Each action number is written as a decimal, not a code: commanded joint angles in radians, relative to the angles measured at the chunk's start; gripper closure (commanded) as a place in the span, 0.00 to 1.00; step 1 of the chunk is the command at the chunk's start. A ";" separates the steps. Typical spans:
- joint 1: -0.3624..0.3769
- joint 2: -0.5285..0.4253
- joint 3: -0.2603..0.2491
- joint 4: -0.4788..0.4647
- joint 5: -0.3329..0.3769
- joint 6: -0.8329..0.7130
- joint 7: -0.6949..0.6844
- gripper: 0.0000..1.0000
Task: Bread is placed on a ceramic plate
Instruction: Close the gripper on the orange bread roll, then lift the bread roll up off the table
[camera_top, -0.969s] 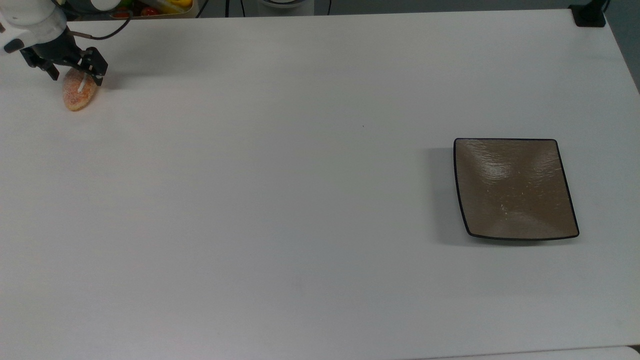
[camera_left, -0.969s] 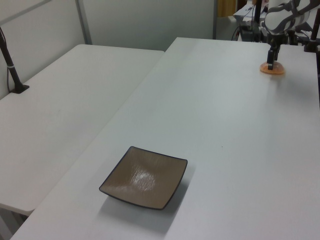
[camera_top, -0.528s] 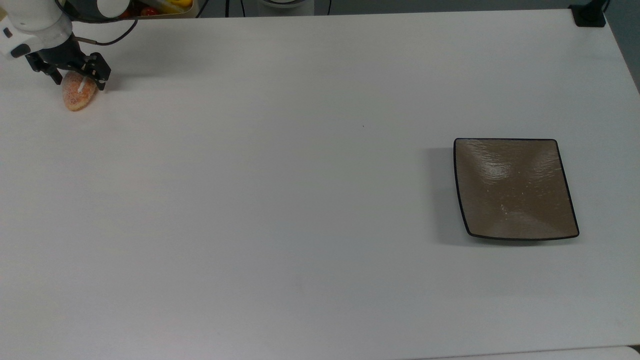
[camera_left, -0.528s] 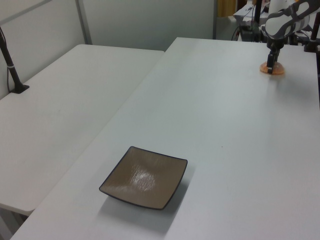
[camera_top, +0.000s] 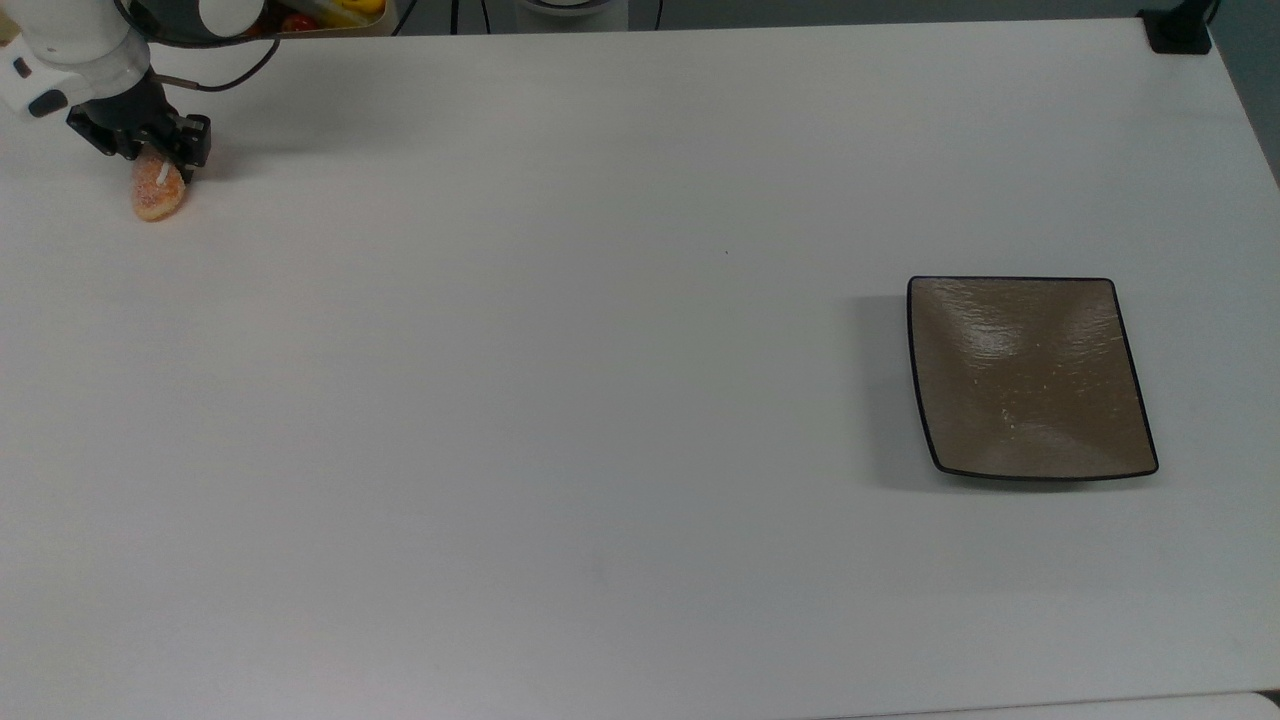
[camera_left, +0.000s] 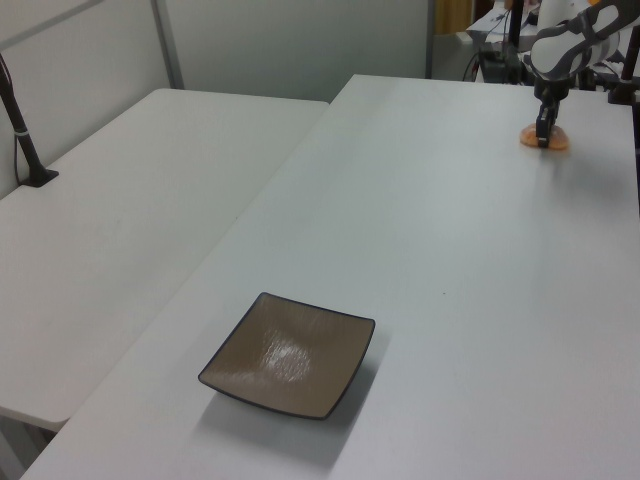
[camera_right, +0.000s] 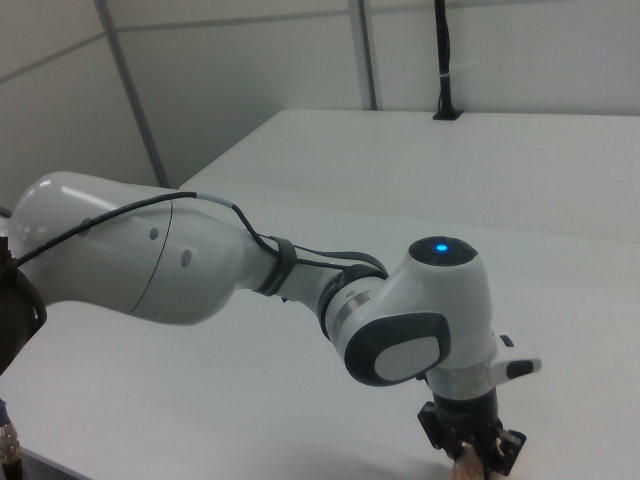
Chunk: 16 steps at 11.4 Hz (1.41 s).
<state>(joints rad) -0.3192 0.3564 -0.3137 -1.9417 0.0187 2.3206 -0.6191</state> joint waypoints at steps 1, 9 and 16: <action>0.022 -0.034 -0.016 -0.016 -0.014 -0.032 0.001 1.00; 0.115 -0.154 -0.004 0.231 0.000 -0.488 0.009 1.00; 0.257 -0.225 0.160 0.415 0.033 -0.704 0.212 0.97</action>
<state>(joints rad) -0.1575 0.1390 -0.1820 -1.5650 0.0425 1.6396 -0.5472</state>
